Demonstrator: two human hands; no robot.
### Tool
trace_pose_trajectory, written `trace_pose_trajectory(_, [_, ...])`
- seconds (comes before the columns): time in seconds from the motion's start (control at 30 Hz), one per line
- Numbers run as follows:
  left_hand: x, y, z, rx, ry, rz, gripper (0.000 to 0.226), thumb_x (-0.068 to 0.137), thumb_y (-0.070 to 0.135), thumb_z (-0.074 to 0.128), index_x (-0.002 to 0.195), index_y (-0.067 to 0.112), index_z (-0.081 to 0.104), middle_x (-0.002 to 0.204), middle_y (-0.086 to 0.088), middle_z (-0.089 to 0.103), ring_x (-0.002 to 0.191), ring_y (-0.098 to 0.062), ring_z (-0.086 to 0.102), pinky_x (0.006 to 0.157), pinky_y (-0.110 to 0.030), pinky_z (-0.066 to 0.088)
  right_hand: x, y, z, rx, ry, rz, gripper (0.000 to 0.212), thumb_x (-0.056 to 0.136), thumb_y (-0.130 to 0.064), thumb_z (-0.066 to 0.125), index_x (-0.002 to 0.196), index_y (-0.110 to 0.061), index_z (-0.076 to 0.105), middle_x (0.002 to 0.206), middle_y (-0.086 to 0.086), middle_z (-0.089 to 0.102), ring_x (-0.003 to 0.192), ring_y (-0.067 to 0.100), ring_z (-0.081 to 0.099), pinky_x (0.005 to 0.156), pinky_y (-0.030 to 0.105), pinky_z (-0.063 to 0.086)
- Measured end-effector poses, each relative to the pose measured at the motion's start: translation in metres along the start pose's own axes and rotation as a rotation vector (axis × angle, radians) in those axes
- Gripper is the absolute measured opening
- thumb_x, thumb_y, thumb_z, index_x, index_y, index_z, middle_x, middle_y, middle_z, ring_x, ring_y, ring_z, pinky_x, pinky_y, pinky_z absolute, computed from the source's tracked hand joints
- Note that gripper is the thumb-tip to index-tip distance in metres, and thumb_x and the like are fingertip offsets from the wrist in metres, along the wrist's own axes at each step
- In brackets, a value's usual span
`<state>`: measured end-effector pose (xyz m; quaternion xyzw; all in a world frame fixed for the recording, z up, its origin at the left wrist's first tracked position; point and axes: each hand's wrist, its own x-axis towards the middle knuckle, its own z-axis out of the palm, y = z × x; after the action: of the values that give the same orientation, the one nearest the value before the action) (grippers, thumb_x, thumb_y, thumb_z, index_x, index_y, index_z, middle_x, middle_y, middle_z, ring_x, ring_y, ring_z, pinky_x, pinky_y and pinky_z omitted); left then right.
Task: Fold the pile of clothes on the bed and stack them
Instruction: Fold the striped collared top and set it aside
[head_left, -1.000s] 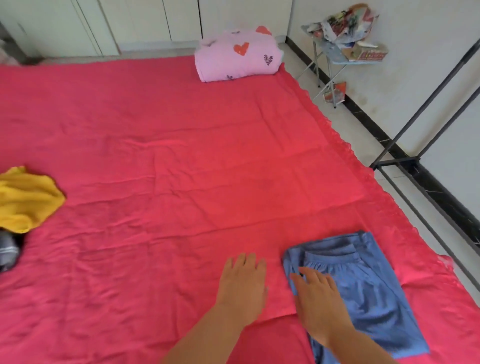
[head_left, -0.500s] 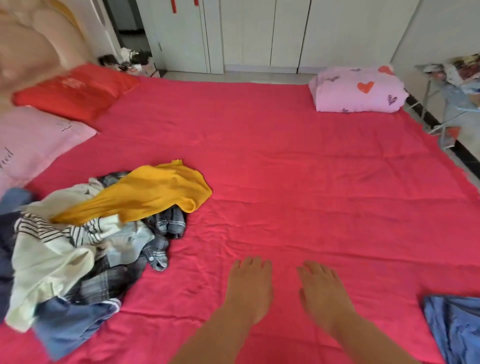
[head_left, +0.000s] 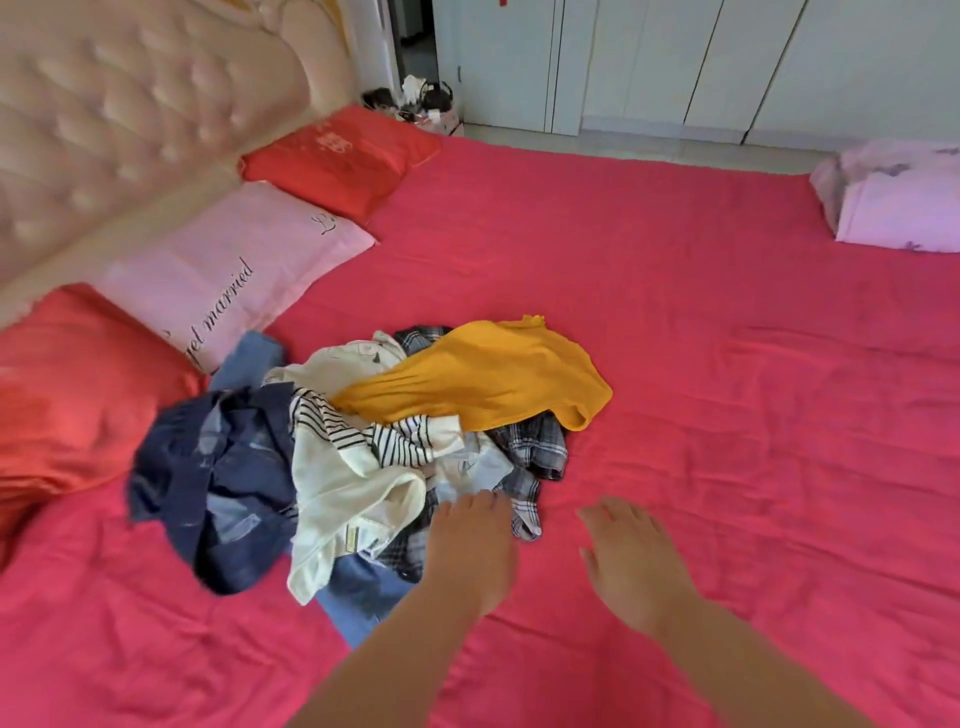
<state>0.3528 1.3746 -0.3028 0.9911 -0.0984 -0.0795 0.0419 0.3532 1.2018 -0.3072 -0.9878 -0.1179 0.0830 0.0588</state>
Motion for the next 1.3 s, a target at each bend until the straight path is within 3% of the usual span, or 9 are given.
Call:
trace_pose_trajectory(0.07, [-0.004,-0.021,-0.003,0.012,0.007,-0.054,0.032,0.094,0.031,0.039,0.122,0.017,0.043,0.123,-0.002,0.05,0.116,-0.024,0.046,0.096,-0.037,0.034,0.01,-0.019,-0.003,-0.013,-0.04,-0.057,0.036,0.09,-0.028,0.05,0.126,-0.02,0.049,0.125,0.003,0.049,0.118,0.026,0.048,0.099,0.039,0.039])
trace_pose_trajectory(0.13, [-0.008,-0.04,-0.007,0.024,0.006,-0.106,0.037,0.094,0.035,0.038,0.126,0.016,0.041,0.127,-0.002,0.047,0.119,-0.024,0.044,0.098,-0.037,0.033,0.02,-0.033,-0.001,-0.007,-0.046,-0.109,0.037,0.094,-0.029,0.042,0.13,-0.022,0.042,0.13,-0.001,0.043,0.124,0.022,0.042,0.103,0.034,0.034])
trace_pose_trajectory(0.57, [0.004,-0.196,0.015,0.019,-0.09,-0.196,0.046,0.095,0.041,0.04,0.133,0.015,0.032,0.127,-0.002,0.044,0.116,-0.022,0.044,0.095,-0.035,0.037,0.097,-0.152,0.051,0.025,-0.155,-0.17,0.049,0.096,-0.032,0.042,0.142,-0.022,0.028,0.138,-0.001,0.037,0.127,0.021,0.037,0.106,0.033,0.033])
trace_pose_trajectory(0.8, [0.017,-0.263,0.059,-0.101,-0.135,-0.132,0.057,0.094,0.045,0.041,0.139,0.015,0.026,0.133,0.001,0.038,0.124,-0.021,0.038,0.1,-0.033,0.033,0.151,-0.229,0.111,0.025,-0.18,-0.079,0.065,0.096,-0.026,0.045,0.148,-0.031,0.007,0.156,0.001,0.013,0.144,0.024,0.008,0.115,0.043,0.015])
trace_pose_trajectory(0.87, [0.019,-0.273,0.065,-0.119,-0.14,-0.097,0.062,0.093,0.047,0.041,0.142,0.015,0.022,0.138,0.001,0.034,0.128,-0.02,0.034,0.103,-0.033,0.031,0.16,-0.239,0.121,0.031,-0.187,-0.04,0.057,0.095,-0.021,0.044,0.146,-0.034,0.022,0.156,0.003,0.013,0.144,0.027,0.007,0.114,0.047,0.012])
trace_pose_trajectory(0.97, [0.023,-0.282,0.067,-0.148,-0.174,-0.065,0.075,0.09,0.056,0.042,0.146,0.015,0.014,0.149,-0.001,0.024,0.137,-0.021,0.023,0.11,-0.035,0.026,0.169,-0.245,0.12,0.117,-0.105,0.011,0.038,0.086,-0.014,0.054,0.119,-0.031,0.06,0.138,0.0,0.047,0.133,0.027,0.034,0.107,0.046,0.027])
trace_pose_trajectory(1.13, [0.03,-0.273,0.049,-0.258,-0.255,-0.099,0.099,0.079,0.062,0.054,0.148,0.028,-0.008,0.156,-0.002,0.007,0.144,-0.024,0.007,0.113,-0.044,0.022,0.178,-0.246,0.062,0.366,0.039,0.089,0.032,0.085,-0.004,0.048,0.108,-0.018,0.065,0.106,-0.001,0.063,0.105,0.021,0.055,0.084,0.033,0.046])
trace_pose_trajectory(1.2, [0.036,-0.264,0.031,-0.307,-0.147,-0.089,0.084,0.084,0.047,0.053,0.148,0.027,0.001,0.148,0.001,0.026,0.137,-0.022,0.025,0.103,-0.04,0.037,0.178,-0.246,0.03,0.46,0.061,0.082,0.032,0.087,-0.002,0.047,0.112,-0.014,0.063,0.108,0.002,0.063,0.106,0.021,0.055,0.084,0.029,0.042])
trace_pose_trajectory(1.3, [0.05,-0.255,-0.009,-0.545,0.038,-0.111,0.049,0.087,0.028,0.052,0.132,0.019,0.037,0.124,-0.001,0.052,0.115,-0.023,0.047,0.085,-0.034,0.045,0.176,-0.244,-0.011,0.55,0.152,0.068,0.032,0.088,0.0,0.044,0.109,-0.012,0.065,0.105,0.001,0.066,0.099,0.02,0.057,0.07,0.022,0.034])
